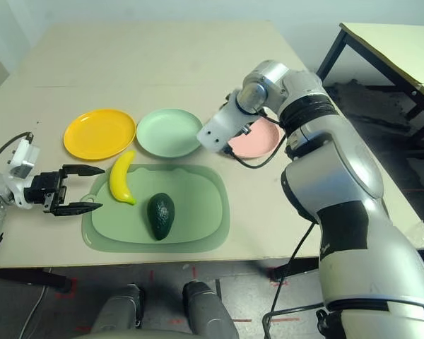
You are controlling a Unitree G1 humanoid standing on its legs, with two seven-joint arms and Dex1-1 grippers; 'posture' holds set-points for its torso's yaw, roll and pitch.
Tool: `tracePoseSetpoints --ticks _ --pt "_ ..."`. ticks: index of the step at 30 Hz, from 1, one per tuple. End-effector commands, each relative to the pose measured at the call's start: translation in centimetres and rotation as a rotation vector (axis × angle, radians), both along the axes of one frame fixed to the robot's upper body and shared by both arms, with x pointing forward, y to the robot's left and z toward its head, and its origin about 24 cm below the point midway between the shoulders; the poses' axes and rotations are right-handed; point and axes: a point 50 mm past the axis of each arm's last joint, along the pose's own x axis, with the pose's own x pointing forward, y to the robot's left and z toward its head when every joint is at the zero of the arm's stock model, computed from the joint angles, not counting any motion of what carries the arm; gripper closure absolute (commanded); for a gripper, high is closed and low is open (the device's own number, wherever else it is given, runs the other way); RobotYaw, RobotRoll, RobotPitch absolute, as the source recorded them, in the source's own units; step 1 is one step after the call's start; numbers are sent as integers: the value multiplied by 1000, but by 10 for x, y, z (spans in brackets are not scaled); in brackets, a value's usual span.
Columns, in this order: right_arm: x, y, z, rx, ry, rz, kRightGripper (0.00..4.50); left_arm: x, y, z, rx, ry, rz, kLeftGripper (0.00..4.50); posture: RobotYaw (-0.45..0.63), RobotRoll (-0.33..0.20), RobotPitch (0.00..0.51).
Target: Place the fruits into color-matched plates.
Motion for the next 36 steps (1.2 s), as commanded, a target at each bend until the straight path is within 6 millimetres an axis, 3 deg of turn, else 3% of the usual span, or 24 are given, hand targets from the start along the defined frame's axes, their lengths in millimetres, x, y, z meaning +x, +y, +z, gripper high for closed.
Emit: tracePoseSetpoints --ticks 1,4,11,18,23,29,36 --pt "4 -13 -7 -49 -68 -55 2397 -6 5 0 32 -10 19 0 38 0 129" --pt "7 -18 -10 -56 -118 -83 2397 -9 7 -1 40 -10 29 0 43 0 133" --pt "7 -21 -10 -42 -130 -91 46 -10 6 -1 49 -16 37 0 44 0 135" --pt "4 -18 9 -60 -91 -31 16 -6 5 1 41 -12 26 0 22 0 132" --pt "-6 19 32 86 -3 144 16 -5 2 0 58 9 -14 0 10 0 140" --pt "-36 63 45 202 283 394 16 -6 1 -1 49 33 -37 0 -3 0 149" --pt "-85 84 44 221 441 530 16 -6 4 1 53 30 -26 0 13 0 154"
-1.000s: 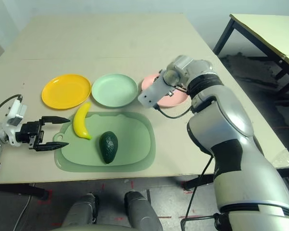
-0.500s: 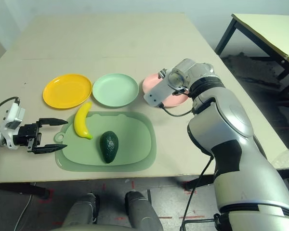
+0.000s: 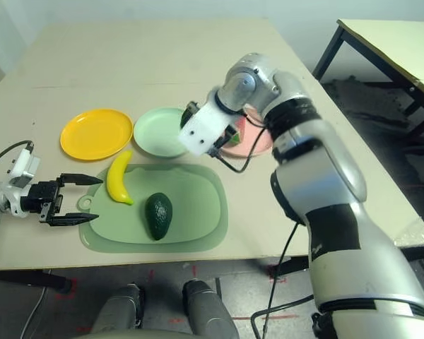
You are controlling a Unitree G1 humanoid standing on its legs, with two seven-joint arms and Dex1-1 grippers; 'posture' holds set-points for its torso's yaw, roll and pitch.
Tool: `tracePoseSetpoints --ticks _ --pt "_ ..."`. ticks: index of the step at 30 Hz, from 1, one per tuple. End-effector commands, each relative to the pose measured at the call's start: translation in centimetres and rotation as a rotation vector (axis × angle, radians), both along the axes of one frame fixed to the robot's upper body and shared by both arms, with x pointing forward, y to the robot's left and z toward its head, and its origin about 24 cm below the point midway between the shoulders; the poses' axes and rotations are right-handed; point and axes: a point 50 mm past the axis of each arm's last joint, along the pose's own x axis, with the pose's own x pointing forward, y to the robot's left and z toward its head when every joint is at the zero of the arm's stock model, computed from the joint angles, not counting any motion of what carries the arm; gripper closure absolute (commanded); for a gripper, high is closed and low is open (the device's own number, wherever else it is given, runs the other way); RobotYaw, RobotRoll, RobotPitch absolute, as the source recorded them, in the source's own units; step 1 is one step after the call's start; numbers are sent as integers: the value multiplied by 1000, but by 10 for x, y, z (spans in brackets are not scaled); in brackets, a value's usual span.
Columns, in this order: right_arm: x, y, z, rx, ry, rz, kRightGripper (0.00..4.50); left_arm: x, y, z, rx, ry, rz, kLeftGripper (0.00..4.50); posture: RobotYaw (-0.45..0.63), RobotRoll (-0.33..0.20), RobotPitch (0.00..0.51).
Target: Place the fruits into color-matched plates.
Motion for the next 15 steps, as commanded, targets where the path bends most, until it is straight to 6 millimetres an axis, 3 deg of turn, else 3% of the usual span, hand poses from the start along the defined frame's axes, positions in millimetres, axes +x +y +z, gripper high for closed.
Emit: tracePoseSetpoints --ticks 1,7,15 --pt "-22 9 3 -13 36 70 16 -1 5 1 21 9 13 0 13 0 154" --pt "-47 18 -2 -66 36 160 16 -1 12 3 29 4 36 0 23 0 162" --pt "-58 35 -14 -95 -2 205 16 1 15 3 36 -5 59 0 23 0 164"
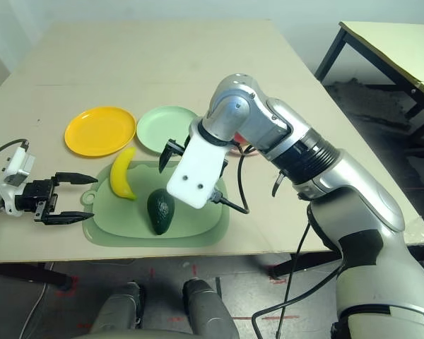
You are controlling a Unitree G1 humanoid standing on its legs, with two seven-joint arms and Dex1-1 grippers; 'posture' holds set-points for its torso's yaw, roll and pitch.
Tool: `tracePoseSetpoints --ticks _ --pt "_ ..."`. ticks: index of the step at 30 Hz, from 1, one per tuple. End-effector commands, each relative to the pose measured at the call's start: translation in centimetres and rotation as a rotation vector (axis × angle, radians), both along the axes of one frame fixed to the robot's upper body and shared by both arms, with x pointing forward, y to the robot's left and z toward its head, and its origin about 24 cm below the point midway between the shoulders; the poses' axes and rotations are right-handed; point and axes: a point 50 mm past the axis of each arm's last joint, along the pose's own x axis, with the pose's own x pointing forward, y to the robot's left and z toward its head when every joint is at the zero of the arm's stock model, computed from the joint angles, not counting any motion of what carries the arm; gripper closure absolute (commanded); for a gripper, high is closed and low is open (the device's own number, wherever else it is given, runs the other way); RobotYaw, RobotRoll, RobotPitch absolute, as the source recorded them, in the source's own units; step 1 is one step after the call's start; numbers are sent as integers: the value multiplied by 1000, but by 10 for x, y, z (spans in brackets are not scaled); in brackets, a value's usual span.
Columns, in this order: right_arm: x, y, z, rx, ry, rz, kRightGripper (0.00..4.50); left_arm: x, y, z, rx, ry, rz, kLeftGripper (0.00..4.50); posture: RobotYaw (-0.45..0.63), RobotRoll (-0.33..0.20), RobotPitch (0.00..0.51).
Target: Place the fruits into color-matched plates.
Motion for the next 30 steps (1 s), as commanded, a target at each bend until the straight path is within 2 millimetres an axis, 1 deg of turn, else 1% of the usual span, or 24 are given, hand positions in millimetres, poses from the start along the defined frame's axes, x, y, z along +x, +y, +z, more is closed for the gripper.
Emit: tracePoseSetpoints --ticks 1,7,12,15,20,25,30 --pt "-3 4 -10 -34 -11 14 16 0 5 0 20 -3 15 0 23 0 164" --pt "-4 12 -17 -51 -36 34 16 2 9 -2 34 1 33 0 32 0 172" --pt "-6 15 -25 -66 -23 49 16 0 9 -3 27 10 32 0 41 0 175" --pt "-3 13 -31 -89 -21 42 16 -1 9 -4 24 13 36 0 42 0 175" --pt "-1 16 -40 -108 0 53 16 0 8 -6 21 17 36 0 41 0 172" --pt "7 18 -51 -128 17 31 16 1 6 -7 18 18 36 0 32 0 173" --pt "9 21 -56 -133 20 29 16 2 5 -9 15 24 34 0 24 0 173"
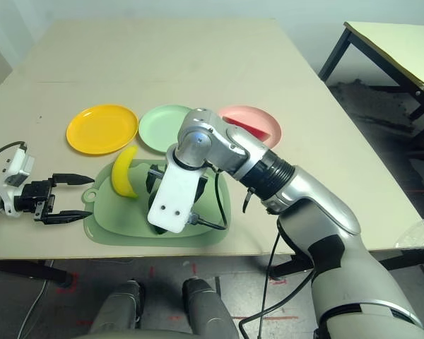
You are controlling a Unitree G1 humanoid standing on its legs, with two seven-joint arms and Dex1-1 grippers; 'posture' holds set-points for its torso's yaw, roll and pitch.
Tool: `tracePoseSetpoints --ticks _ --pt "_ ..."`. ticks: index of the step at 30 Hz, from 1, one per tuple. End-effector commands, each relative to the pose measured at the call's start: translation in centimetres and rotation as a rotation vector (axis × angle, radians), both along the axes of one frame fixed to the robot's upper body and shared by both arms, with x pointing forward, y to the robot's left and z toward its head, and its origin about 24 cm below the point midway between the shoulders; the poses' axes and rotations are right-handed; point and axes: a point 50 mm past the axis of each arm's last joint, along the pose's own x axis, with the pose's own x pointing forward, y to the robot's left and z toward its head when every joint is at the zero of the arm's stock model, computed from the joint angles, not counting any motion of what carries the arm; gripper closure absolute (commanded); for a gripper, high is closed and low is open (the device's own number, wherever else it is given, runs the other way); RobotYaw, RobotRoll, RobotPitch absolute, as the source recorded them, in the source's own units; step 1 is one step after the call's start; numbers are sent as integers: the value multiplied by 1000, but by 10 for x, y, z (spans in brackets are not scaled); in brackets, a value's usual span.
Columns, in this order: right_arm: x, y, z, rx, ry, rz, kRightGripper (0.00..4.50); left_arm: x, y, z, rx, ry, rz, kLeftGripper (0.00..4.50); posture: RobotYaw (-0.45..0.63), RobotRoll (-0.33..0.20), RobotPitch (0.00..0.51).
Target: Place the fruits into color-matched plates.
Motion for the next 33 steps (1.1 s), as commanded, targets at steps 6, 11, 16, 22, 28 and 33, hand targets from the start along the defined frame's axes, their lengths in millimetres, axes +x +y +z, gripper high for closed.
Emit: tracePoseSetpoints --ticks 6,11,16,22,28,33 --pt "-4 5 -13 -16 43 -4 16 4 -1 0 5 0 -3 0 24 0 171" --pt "-7 5 -15 -19 58 -9 16 4 0 0 6 3 -3 0 18 0 174" --pt "-9 8 -13 -7 68 -26 16 4 -1 -1 5 5 -7 0 22 0 176" --pt "-8 14 -6 25 94 -155 16 5 -1 0 5 -4 -10 0 21 0 175" --pt "-8 12 -7 12 107 -215 604 5 0 1 9 -9 -12 0 22 0 171" --pt "-9 11 -8 9 117 -240 1597 6 0 3 12 -18 -14 0 22 0 169"
